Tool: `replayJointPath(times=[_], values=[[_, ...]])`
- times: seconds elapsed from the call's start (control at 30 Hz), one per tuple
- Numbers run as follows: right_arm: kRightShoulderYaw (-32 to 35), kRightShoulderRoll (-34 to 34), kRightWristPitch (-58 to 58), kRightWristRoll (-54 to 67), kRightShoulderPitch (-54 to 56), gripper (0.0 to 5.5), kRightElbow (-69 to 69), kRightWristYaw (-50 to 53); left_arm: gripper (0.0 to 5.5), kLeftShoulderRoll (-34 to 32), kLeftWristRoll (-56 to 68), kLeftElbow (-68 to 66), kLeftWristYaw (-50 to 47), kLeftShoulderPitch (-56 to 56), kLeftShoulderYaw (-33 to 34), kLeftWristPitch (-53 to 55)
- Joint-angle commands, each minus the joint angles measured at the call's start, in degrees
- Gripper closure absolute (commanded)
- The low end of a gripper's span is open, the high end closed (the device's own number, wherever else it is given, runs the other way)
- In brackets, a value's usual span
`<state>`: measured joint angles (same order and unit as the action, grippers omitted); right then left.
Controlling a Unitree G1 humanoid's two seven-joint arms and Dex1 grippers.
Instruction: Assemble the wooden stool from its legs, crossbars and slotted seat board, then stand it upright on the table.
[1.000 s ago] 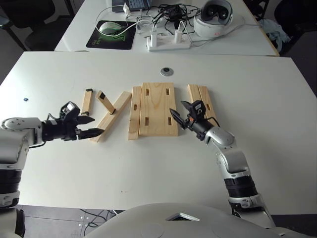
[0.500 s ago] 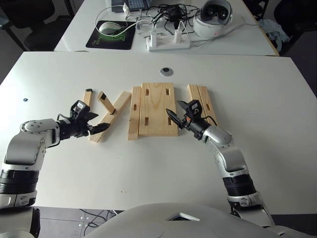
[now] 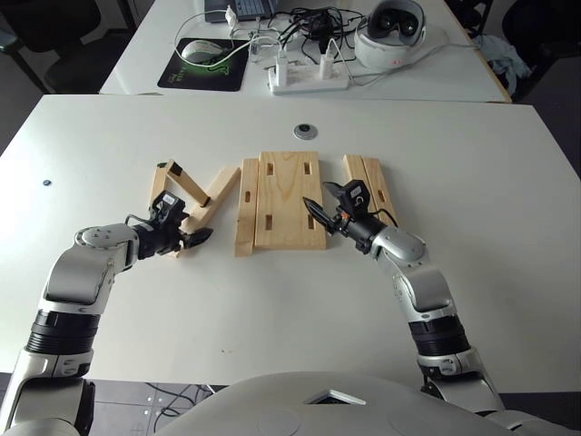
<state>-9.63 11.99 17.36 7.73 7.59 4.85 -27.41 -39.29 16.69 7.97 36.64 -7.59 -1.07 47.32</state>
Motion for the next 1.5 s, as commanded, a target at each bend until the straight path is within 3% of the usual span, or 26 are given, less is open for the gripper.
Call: replayJointPath(times=[0.03, 0.47, 0.67, 1.1, 1.4, 1.5], values=[[-0.17, 0.26, 0.23, 0.09, 0.15, 2.58, -0.01, -0.35, 1.82, -0.20, 1.32, 2.14, 0.15, -0.88, 1.49, 2.27], [0.04, -0.29, 0.20, 0.18, 0.84, 2.58, 0.29, 0.23, 1.82, -3.24, -4.30, -0.49, -0.38, -0.01, -3.58, 1.36], [-0.05, -0.09, 0.30, 0.22, 1.60, 2.58, -0.12, -0.27, 1.82, -1.28, -5.81, -3.49, -1.21, 1.11, -4.13, -0.22], [0.09, -0.07, -0.54, 0.03, 2.57, 2.58, -1.63, -0.42, 3.39, -0.07, -5.33, -8.47, 2.03, -1.00, -2.74, -7.41], [3.27, -1.13, -0.29, 1.72, 4.11, 2.58, -3.29, 1.28, 3.39, -0.71, -1.75, -16.98, 4.60, -5.68, 6.89, -17.73], [9.50, -3.62, -0.76, 8.30, 6.38, 2.58, -5.19, 1.23, 3.40, -0.93, 3.18, -18.45, 8.93, -9.70, 12.12, -21.39]])
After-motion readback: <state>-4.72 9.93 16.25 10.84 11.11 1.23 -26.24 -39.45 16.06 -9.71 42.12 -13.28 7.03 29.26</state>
